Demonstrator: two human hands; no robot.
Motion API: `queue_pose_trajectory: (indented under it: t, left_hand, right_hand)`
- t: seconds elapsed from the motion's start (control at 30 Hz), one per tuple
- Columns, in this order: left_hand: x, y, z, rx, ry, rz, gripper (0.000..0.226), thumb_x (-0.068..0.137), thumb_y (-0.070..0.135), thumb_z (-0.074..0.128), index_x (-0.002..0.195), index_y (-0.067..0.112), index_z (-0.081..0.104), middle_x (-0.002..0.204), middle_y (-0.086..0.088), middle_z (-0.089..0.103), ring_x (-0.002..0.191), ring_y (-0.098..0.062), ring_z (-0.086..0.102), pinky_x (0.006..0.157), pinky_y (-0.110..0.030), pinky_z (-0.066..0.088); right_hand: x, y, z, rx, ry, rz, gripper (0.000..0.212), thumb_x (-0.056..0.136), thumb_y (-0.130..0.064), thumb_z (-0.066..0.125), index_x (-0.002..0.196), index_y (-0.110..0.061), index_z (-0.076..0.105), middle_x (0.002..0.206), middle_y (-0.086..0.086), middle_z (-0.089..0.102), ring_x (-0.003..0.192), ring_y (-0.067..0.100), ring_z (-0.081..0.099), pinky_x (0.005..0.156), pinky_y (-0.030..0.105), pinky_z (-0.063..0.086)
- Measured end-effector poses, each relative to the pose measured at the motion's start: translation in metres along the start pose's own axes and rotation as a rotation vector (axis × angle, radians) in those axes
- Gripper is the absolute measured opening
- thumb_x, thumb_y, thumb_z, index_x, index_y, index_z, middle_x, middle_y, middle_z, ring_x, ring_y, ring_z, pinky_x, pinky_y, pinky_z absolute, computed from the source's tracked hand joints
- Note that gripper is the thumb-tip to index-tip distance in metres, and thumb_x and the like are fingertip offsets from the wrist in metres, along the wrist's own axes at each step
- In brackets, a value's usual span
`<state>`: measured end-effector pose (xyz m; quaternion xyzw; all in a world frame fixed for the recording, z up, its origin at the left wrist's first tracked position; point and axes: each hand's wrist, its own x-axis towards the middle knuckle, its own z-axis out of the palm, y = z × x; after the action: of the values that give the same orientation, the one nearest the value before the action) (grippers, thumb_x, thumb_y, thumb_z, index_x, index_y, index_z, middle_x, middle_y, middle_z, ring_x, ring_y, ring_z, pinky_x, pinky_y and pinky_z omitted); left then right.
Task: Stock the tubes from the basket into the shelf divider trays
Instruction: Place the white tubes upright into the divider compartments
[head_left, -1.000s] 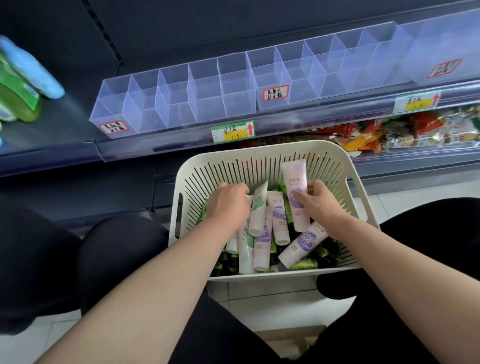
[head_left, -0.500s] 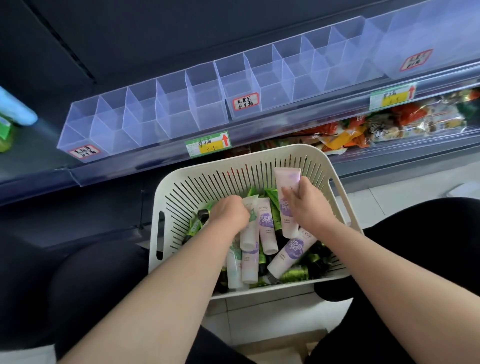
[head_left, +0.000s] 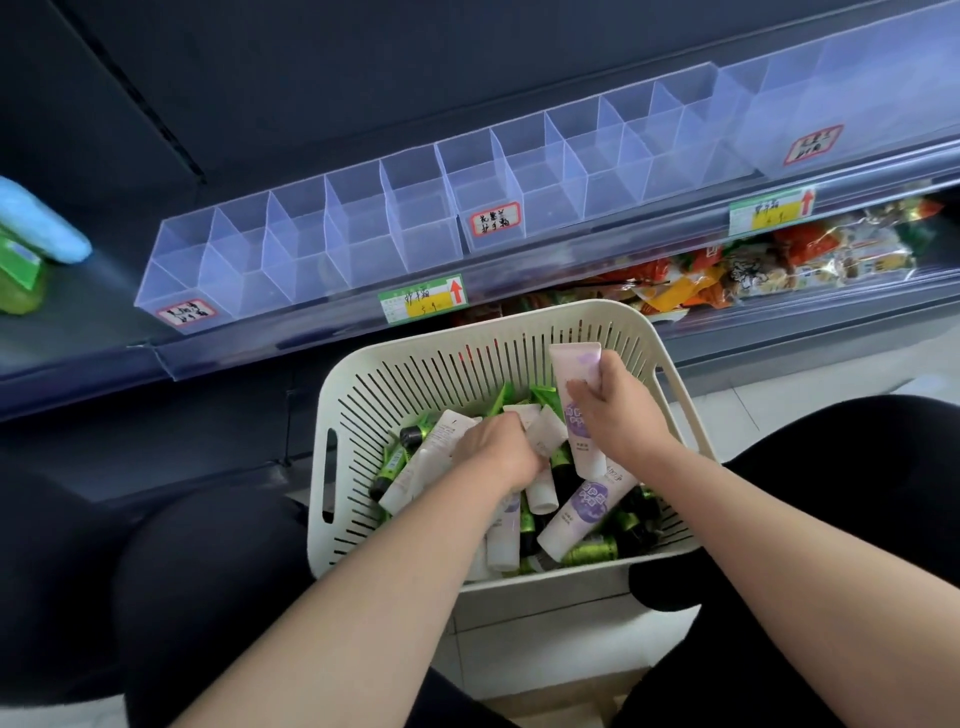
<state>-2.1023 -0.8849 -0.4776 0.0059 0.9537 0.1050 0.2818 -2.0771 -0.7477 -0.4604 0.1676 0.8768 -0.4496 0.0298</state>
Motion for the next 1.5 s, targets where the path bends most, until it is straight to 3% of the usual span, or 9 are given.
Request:
queue_pose_trajectory:
  t: [0.17,0.3,0.4,0.53,0.63,0.77,1.03,1.23,1.5]
  left_hand:
    - [-0.022,-0.030,-0.020,-0.283,0.290,0.065,0.032,0.087,0.038,0.068,0.109,0.023,0.052,0.097,0.006,0.061,0.083,-0.020,0.059,0.058,-0.028,0.041]
    - [-0.045,-0.050,-0.045,-0.466,0.412,0.119,0.023,0.089,0.034,0.065,0.102,0.017,0.056,0.095,0.002,0.064,0.085,-0.022,0.062,0.073,-0.036,0.053]
    - [-0.061,-0.058,-0.065,-0.569,0.507,0.131,0.024,0.090,0.031,0.064,0.084,0.010,0.053,0.079,-0.002,0.059,0.076,-0.025,0.057,0.065,-0.035,0.046]
    - [-0.086,-0.061,-0.103,-0.619,0.653,0.204,0.021,0.087,0.021,0.069,0.106,0.016,0.062,0.095,0.003,0.063,0.087,-0.020,0.058,0.072,-0.031,0.046]
    - [-0.097,-0.063,-0.134,-0.688,0.734,0.265,0.020,0.087,0.019,0.069,0.105,0.019,0.062,0.098,0.002,0.065,0.091,-0.019,0.061,0.070,-0.031,0.049]
    - [-0.103,-0.063,-0.179,-0.809,0.837,0.287,0.012,0.088,0.020,0.066,0.099,0.022,0.060,0.093,0.002,0.066,0.088,-0.019,0.064,0.075,-0.045,0.057]
    - [-0.085,-0.054,-0.233,-0.938,0.841,0.317,0.011,0.091,0.017,0.063,0.092,0.026,0.056,0.093,0.006,0.064,0.093,-0.016,0.064,0.078,-0.050,0.057]
    - [-0.055,-0.047,-0.255,-0.986,0.801,0.344,0.012,0.092,0.014,0.062,0.095,0.023,0.055,0.099,0.001,0.065,0.094,-0.017,0.065,0.075,-0.048,0.059]
    - [-0.011,-0.044,-0.276,-0.910,0.800,0.430,0.024,0.092,0.012,0.060,0.102,0.033,0.054,0.098,0.011,0.065,0.094,-0.012,0.064,0.076,-0.046,0.059]
  right_hand:
    - [-0.016,-0.018,-0.007,-0.027,-0.019,-0.112,0.020,0.096,-0.023,0.051,0.082,-0.015,0.040,0.070,-0.003,0.052,0.061,0.012,0.049,0.050,0.027,0.034]
    - [-0.029,-0.037,-0.010,-0.049,-0.022,-0.187,0.026,0.091,-0.017,0.054,0.074,-0.022,0.036,0.069,-0.006,0.048,0.063,0.013,0.047,0.052,0.026,0.031]
    - [-0.041,-0.055,-0.016,-0.066,-0.025,-0.268,0.014,0.090,-0.015,0.055,0.086,-0.021,0.043,0.074,-0.009,0.052,0.065,0.010,0.050,0.052,0.023,0.033]
    - [-0.048,-0.090,-0.032,-0.119,-0.010,-0.332,0.028,0.082,-0.011,0.063,0.107,-0.018,0.054,0.090,0.001,0.066,0.078,0.019,0.063,0.066,0.035,0.052]
    - [-0.045,-0.118,-0.047,-0.112,0.044,-0.387,0.033,0.082,-0.012,0.065,0.113,-0.018,0.056,0.100,0.003,0.068,0.091,0.023,0.064,0.080,0.044,0.053]
    - [-0.030,-0.161,-0.068,-0.058,0.164,-0.466,0.026,0.088,-0.012,0.053,0.113,-0.019,0.056,0.092,0.001,0.064,0.086,0.023,0.061,0.067,0.034,0.050]
    - [0.025,-0.227,-0.072,0.075,0.212,-0.490,0.026,0.092,-0.011,0.039,0.109,-0.019,0.056,0.091,0.003,0.061,0.070,0.015,0.054,0.045,0.024,0.038]
    - [0.087,-0.256,-0.059,0.081,0.211,-0.504,0.023,0.094,-0.012,0.042,0.114,-0.016,0.054,0.093,0.002,0.061,0.075,0.015,0.055,0.054,0.021,0.040]
    - [0.153,-0.268,-0.040,-0.187,0.181,-0.632,0.027,0.094,-0.007,0.045,0.118,-0.017,0.052,0.108,0.008,0.060,0.093,0.027,0.059,0.078,0.040,0.053]
